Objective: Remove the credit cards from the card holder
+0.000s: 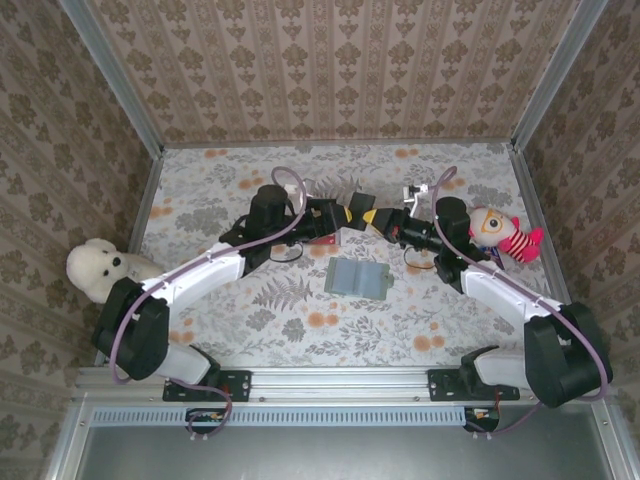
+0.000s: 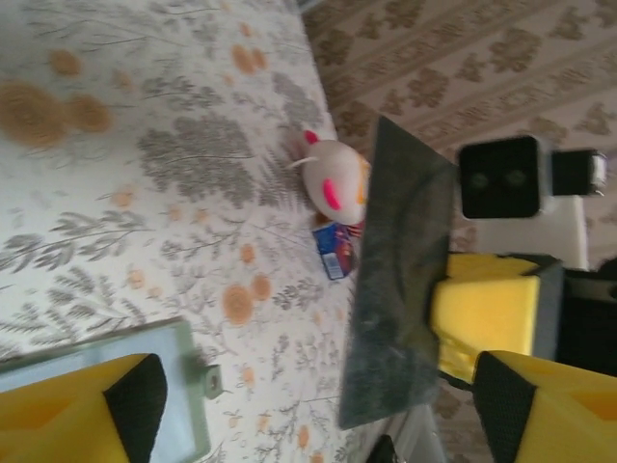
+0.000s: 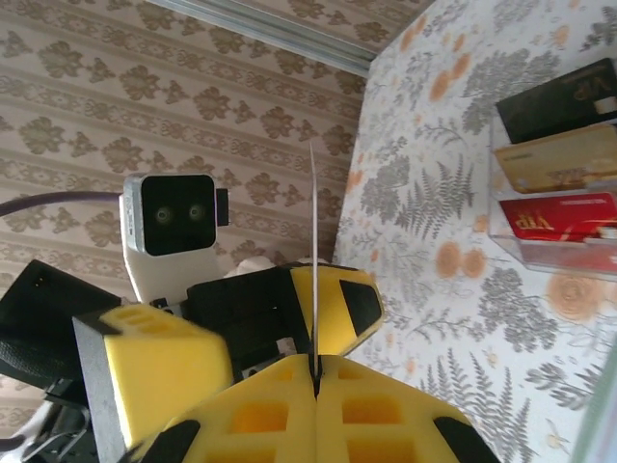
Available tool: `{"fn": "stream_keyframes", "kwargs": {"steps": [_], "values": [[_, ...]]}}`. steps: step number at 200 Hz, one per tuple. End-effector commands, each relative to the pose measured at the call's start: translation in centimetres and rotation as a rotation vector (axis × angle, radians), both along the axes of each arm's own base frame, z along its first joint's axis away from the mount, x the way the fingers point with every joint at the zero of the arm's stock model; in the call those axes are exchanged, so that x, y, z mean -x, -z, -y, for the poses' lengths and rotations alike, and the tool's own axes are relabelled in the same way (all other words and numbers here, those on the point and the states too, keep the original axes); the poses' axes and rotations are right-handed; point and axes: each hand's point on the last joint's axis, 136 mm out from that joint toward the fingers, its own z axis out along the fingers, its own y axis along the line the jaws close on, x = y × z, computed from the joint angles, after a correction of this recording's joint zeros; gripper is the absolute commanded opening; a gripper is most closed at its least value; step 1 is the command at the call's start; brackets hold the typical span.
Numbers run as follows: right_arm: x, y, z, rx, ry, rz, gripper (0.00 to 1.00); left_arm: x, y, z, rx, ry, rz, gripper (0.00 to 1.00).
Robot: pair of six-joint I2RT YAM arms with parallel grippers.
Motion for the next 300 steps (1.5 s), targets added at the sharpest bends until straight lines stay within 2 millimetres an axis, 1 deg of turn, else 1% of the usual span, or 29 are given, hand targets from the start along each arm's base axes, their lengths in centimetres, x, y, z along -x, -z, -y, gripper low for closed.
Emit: {"fn": "stream_keyframes", "kwargs": {"steps": [1, 6, 27, 33, 59, 93, 121, 142, 148, 157, 167, 174, 178, 186, 197, 199, 217, 232, 239, 259, 270, 279, 282, 300], "values": [[-0.4, -3.7, -1.1, -0.086, -0.039, 0.078, 0.0, 0.1, -2.2, 1.4, 0.098, 0.07, 0.0, 0.75], [-0.4, -3.8, -1.1, -0.088, -0.04, 0.08, 0.0, 0.5, -2.5, 1.7, 0.109, 0.104, -0.005, 0.69], [-0.4, -4.3, -1.1, -0.1, -0.04, 0.096, 0.0, 0.4, -3.1, 1.8, 0.13, 0.124, 0.004, 0.49], [-0.4, -4.6, -1.1, -0.103, -0.04, 0.101, 0.0, 0.3, -3.1, 1.7, 0.132, 0.118, 0.008, 0.45], [-0.3, -4.8, -1.1, -0.104, -0.043, 0.108, 0.0, 0.2, -3.5, 1.6, 0.146, 0.115, 0.029, 0.33], [-0.5, -4.7, -1.5, -0.092, -0.078, 0.105, 0.0, 0.5, -4.1, 1.4, 0.188, 0.114, 0.048, 0.25], [-0.9, -4.6, -1.8, -0.093, -0.091, 0.099, 0.0, 0.6, -4.6, 0.9, 0.191, 0.103, 0.08, 0.13], [-1.0, -4.3, -1.9, -0.079, -0.096, 0.092, 0.0, 0.7, -4.4, 0.5, 0.159, 0.093, 0.103, 0.04], [-1.0, -4.0, -1.9, -0.07, -0.096, 0.081, 0.05, 0.7, -4.2, 0.4, 0.142, 0.096, 0.109, 0.0], [-1.0, -3.3, -1.8, -0.041, -0.097, 0.055, 0.17, 0.6, -4.0, 0.2, 0.111, 0.101, 0.123, 0.0], [-1.0, -2.3, -1.6, 0.023, -0.082, 0.021, 0.34, 0.5, -3.6, -0.1, 0.063, 0.105, 0.153, 0.0], [-1.1, -1.5, -1.1, 0.08, -0.061, -0.007, 0.47, 0.4, -2.9, -0.4, 0.009, 0.105, 0.159, 0.0], [-1.1, -1.2, -0.9, 0.106, -0.05, -0.016, 0.54, -0.2, -2.6, -0.9, -0.033, 0.075, 0.172, 0.0], [-0.9, -0.6, -0.4, 0.151, -0.031, -0.027, 0.67, -0.6, -1.8, -1.6, -0.111, 0.059, 0.187, 0.0], [-0.7, -0.1, 0.2, 0.198, -0.007, -0.028, 0.78, -1.3, -1.2, -2.7, -0.208, 0.04, 0.223, 0.0], [-0.7, 0.0, 0.3, 0.207, -0.001, -0.028, 0.79, -1.5, -1.4, -2.8, -0.222, 0.037, 0.236, 0.0], [-0.9, 1.7, 1.5, 0.306, 0.052, -0.079, 0.86, -3.0, -1.7, -4.0, -0.329, 0.04, 0.347, 0.0], [-0.9, 3.4, 2.5, 0.394, 0.077, -0.14, 0.91, -4.2, -1.5, -4.6, -0.4, 0.086, 0.437, 0.0], [-0.9, 4.0, 2.7, 0.42, 0.076, -0.157, 0.92, -4.7, -1.0, -4.9, -0.436, 0.113, 0.475, 0.0], [-0.9, 4.8, 3.1, 0.448, 0.077, -0.172, 0.96, -6.3, -0.4, -5.9, -0.512, 0.183, 0.558, 0.0], [-0.8, 5.0, 3.0, 0.456, 0.068, -0.176, 0.98, -6.9, 0.0, -6.4, -0.55, 0.227, 0.595, 0.0], [-0.8, 5.1, 2.8, 0.461, 0.051, -0.171, 0.99, -6.9, 0.2, -6.1, -0.564, 0.283, 0.642, 0.0], [-0.9, 5.2, 2.7, 0.461, 0.044, -0.168, 0.99, -7.4, 0.2, -6.9, -0.571, 0.285, 0.653, 0.0], [-0.8, 5.8, 2.3, 0.468, 0.008, -0.178, 0.99, -8.6, 0.7, -7.5, -0.639, 0.339, 0.735, 0.0]]}}
